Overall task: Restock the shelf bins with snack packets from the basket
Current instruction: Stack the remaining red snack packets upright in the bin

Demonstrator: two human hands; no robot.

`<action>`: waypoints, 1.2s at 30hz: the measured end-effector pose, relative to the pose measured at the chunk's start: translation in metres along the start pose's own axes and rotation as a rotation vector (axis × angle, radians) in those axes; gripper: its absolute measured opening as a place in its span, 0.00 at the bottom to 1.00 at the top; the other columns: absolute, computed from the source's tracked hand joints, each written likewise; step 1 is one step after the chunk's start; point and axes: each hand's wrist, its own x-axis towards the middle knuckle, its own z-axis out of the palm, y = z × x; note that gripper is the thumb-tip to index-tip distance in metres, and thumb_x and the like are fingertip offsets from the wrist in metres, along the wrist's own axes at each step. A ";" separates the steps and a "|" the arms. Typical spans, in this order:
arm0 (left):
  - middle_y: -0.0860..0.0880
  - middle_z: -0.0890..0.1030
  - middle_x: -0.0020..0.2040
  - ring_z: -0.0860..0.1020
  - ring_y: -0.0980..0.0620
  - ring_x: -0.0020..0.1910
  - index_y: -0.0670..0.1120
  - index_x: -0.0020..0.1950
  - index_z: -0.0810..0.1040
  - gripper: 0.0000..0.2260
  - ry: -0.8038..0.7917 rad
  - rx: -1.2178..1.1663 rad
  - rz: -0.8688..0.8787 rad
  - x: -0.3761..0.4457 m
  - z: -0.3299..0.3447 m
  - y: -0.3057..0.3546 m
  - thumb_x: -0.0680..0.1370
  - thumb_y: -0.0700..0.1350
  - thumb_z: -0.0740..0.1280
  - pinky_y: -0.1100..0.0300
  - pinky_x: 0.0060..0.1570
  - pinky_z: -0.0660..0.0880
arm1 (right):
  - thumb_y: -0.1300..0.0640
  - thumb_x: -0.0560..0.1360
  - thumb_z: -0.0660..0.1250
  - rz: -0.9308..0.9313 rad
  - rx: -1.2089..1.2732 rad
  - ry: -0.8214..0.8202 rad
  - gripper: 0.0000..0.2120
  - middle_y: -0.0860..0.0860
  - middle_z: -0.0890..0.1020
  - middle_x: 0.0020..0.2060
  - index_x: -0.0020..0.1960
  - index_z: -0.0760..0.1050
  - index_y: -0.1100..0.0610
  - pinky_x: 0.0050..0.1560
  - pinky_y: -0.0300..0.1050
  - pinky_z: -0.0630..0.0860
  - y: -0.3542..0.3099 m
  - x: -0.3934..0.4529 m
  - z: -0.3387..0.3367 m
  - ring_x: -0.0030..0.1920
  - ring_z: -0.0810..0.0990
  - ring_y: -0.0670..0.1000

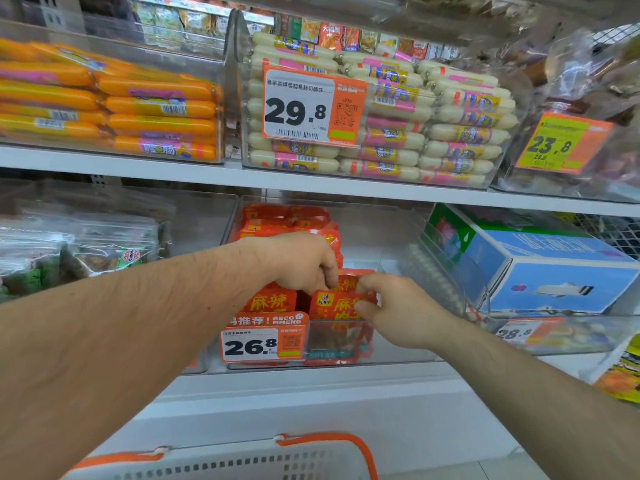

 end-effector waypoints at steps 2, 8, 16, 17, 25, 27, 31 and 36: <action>0.64 0.78 0.40 0.77 0.60 0.46 0.51 0.57 0.83 0.09 0.007 -0.001 0.025 0.001 0.002 0.002 0.78 0.43 0.69 0.60 0.54 0.75 | 0.56 0.77 0.68 0.030 0.087 -0.006 0.09 0.50 0.80 0.43 0.39 0.73 0.50 0.48 0.47 0.75 0.004 0.001 0.000 0.46 0.78 0.52; 0.52 0.82 0.56 0.78 0.58 0.50 0.49 0.57 0.82 0.12 0.230 -0.149 0.004 -0.001 0.008 0.003 0.81 0.42 0.60 0.62 0.52 0.74 | 0.57 0.76 0.70 0.073 0.227 0.016 0.11 0.46 0.78 0.38 0.36 0.73 0.50 0.45 0.45 0.76 0.018 0.007 0.003 0.42 0.77 0.49; 0.55 0.82 0.55 0.77 0.50 0.56 0.52 0.57 0.82 0.17 0.119 0.198 -0.005 0.000 0.021 0.004 0.76 0.61 0.67 0.51 0.61 0.70 | 0.56 0.72 0.74 0.091 0.527 0.103 0.10 0.54 0.82 0.37 0.39 0.77 0.60 0.47 0.51 0.76 0.020 0.012 -0.006 0.39 0.79 0.49; 0.55 0.81 0.59 0.76 0.50 0.60 0.52 0.61 0.80 0.18 0.132 0.212 -0.014 0.000 0.021 0.004 0.77 0.61 0.66 0.51 0.65 0.67 | 0.54 0.73 0.73 0.148 0.598 0.214 0.12 0.56 0.82 0.39 0.41 0.76 0.63 0.48 0.51 0.76 0.021 0.016 -0.009 0.41 0.80 0.50; 0.52 0.81 0.60 0.77 0.49 0.60 0.50 0.63 0.79 0.16 0.164 0.141 -0.043 -0.007 0.019 0.016 0.77 0.55 0.69 0.50 0.59 0.76 | 0.56 0.80 0.63 0.383 0.531 -0.098 0.04 0.53 0.83 0.39 0.47 0.74 0.53 0.41 0.45 0.77 0.026 0.046 -0.018 0.34 0.81 0.51; 0.52 0.81 0.60 0.77 0.49 0.60 0.50 0.62 0.80 0.15 0.196 0.119 -0.057 -0.009 0.019 0.016 0.78 0.53 0.69 0.50 0.59 0.76 | 0.61 0.80 0.60 0.366 0.524 -0.135 0.06 0.55 0.84 0.39 0.46 0.73 0.53 0.41 0.45 0.79 0.026 0.049 -0.015 0.35 0.83 0.52; 0.52 0.79 0.64 0.75 0.50 0.63 0.50 0.63 0.80 0.15 0.228 0.066 -0.080 -0.014 0.019 0.014 0.77 0.50 0.70 0.53 0.62 0.74 | 0.65 0.79 0.58 0.373 0.619 -0.209 0.11 0.58 0.84 0.40 0.49 0.78 0.56 0.46 0.49 0.82 0.029 0.051 -0.006 0.38 0.84 0.56; 0.52 0.79 0.63 0.73 0.50 0.64 0.51 0.64 0.79 0.16 0.329 0.072 -0.105 -0.018 0.019 0.014 0.77 0.51 0.70 0.55 0.62 0.72 | 0.70 0.79 0.55 0.393 0.852 -0.172 0.13 0.63 0.84 0.41 0.48 0.77 0.61 0.51 0.57 0.82 0.032 0.053 0.005 0.42 0.85 0.62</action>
